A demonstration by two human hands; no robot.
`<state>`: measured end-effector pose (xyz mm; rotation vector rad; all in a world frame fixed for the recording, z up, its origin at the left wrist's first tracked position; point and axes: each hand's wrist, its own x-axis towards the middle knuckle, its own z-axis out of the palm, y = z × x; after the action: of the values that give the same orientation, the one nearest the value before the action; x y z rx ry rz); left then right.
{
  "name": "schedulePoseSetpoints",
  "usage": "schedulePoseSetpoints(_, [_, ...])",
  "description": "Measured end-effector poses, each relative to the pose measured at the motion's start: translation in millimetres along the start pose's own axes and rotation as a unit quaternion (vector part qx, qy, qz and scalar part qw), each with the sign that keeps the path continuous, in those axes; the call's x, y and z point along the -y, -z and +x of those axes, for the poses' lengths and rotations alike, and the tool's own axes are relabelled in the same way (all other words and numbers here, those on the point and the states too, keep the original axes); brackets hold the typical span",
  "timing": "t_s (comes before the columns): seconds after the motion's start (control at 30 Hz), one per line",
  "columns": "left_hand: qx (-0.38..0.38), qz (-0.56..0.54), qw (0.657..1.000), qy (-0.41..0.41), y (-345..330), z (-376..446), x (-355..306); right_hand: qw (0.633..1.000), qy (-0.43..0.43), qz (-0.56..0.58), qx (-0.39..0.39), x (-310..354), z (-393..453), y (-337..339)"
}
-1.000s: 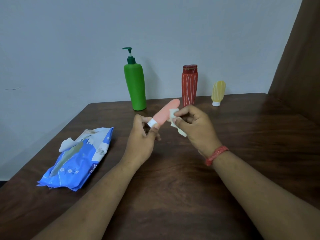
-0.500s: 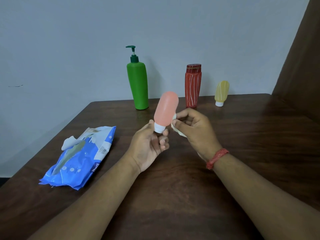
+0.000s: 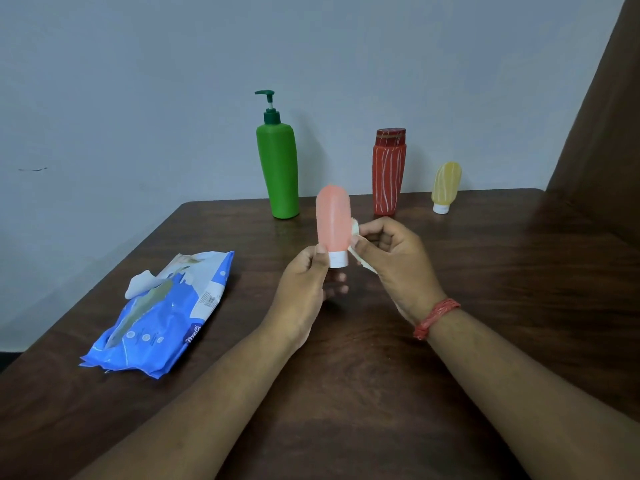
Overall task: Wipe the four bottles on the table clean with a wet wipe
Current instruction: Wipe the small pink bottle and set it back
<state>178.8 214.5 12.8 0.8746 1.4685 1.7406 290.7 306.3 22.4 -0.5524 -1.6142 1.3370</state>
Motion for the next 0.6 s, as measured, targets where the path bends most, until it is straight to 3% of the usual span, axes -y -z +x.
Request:
schedulePoseSetpoints(0.2, [0.004,0.063,0.998,-0.032,-2,-2,0,0.997,0.005,-0.078,0.002,1,0,1])
schedulePoseSetpoints(0.33, [-0.031,-0.027,0.999,-0.012,4,2,-4,0.99,0.027,-0.134,0.038,3,1,4])
schedulePoseSetpoints(0.47, [-0.04,-0.078,0.996,-0.003,11,7,-7,0.967,0.107,-0.22,0.076,-1,-5,-3])
schedulePoseSetpoints(0.6, [-0.028,-0.1,0.995,0.001,8,5,-7,0.979,0.079,-0.185,-0.011,-1,-4,-4])
